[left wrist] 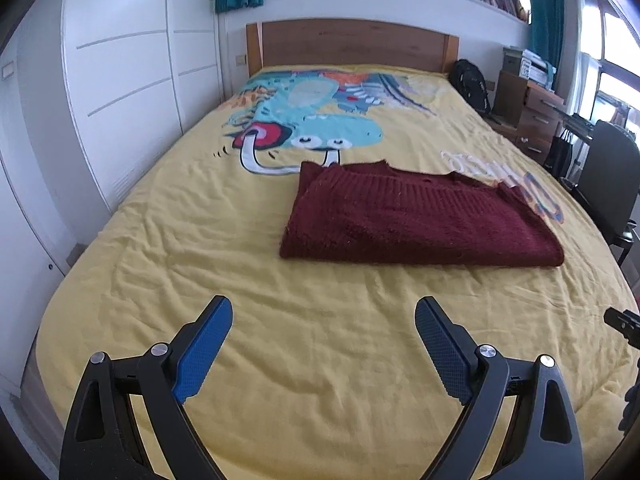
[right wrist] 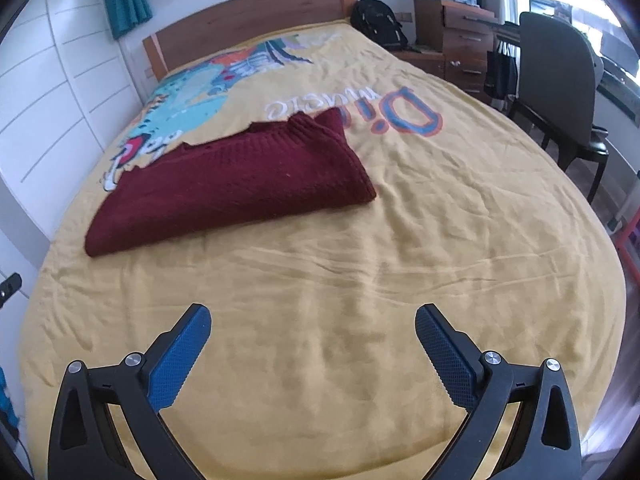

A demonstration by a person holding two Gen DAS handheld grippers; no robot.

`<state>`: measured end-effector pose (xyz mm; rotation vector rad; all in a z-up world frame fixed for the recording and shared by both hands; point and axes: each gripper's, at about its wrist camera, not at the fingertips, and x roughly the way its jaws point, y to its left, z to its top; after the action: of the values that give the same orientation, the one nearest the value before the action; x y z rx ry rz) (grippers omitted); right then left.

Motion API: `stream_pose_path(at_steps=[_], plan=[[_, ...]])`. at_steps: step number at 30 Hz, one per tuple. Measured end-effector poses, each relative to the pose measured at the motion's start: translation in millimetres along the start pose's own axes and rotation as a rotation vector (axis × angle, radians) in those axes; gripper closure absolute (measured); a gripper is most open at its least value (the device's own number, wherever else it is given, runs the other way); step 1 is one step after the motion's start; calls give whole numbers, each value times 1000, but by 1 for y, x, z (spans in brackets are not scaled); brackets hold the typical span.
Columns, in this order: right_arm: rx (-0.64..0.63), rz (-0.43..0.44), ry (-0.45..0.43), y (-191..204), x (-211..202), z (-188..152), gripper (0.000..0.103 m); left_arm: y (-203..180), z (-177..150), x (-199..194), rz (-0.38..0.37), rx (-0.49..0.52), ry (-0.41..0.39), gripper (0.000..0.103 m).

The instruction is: Fold small clothes

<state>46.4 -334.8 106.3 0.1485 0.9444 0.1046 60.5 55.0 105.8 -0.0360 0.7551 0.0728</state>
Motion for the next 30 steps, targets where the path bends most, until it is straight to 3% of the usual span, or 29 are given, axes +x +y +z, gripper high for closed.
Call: stream_pose_path(at_steps=[7, 16, 23, 30], plan=[[-1, -19, 65, -12, 47, 6, 1, 25, 13, 70, -106, -146, 140, 13], [-26, -18, 111, -17, 87, 20, 1, 67, 32, 156, -248, -398, 241, 13], [-45, -14, 118, -17, 105, 34, 1, 92, 41, 196, -304, -552, 267, 14], [-56, -13, 135, -17, 115, 36, 1, 110, 50, 216, -359, -636, 253, 14]])
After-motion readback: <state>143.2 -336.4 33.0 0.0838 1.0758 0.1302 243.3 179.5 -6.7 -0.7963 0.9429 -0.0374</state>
